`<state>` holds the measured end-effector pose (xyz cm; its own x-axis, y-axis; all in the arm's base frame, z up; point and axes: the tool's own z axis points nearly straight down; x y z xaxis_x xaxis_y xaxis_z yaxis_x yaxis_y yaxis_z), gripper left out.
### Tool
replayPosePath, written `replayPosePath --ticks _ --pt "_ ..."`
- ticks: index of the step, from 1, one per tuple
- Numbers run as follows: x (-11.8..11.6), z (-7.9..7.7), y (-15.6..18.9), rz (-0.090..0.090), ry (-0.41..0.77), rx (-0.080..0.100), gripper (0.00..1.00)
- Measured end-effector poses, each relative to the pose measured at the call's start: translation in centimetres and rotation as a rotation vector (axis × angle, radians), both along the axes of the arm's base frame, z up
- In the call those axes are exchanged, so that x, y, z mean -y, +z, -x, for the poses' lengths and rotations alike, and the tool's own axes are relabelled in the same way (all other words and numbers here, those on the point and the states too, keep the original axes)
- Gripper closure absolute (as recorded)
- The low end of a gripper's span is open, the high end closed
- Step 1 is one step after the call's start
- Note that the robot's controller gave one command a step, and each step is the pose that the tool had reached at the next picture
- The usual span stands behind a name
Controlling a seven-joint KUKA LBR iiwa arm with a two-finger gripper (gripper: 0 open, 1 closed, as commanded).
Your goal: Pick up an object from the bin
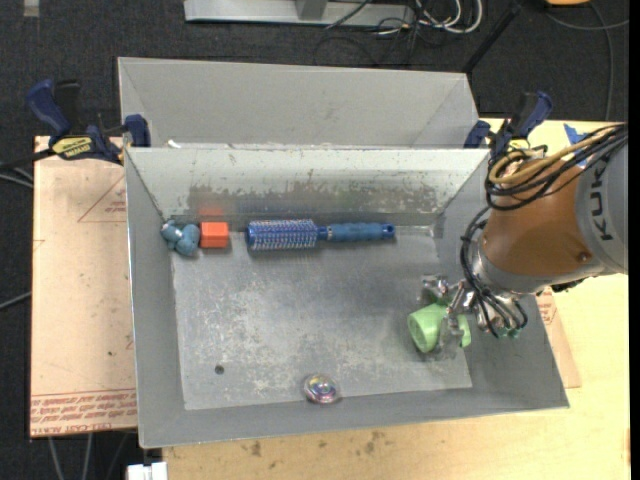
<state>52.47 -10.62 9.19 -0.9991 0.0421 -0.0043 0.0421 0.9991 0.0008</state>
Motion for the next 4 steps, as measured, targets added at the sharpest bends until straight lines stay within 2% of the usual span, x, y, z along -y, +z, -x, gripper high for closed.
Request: replayPosePath --ticks 2,4 --pt "0.0 -0.3 5.8 0.001 -0.001 0.001 1.0" --pt "0.0 -0.5 8.1 0.0 -0.003 0.0 1.0"
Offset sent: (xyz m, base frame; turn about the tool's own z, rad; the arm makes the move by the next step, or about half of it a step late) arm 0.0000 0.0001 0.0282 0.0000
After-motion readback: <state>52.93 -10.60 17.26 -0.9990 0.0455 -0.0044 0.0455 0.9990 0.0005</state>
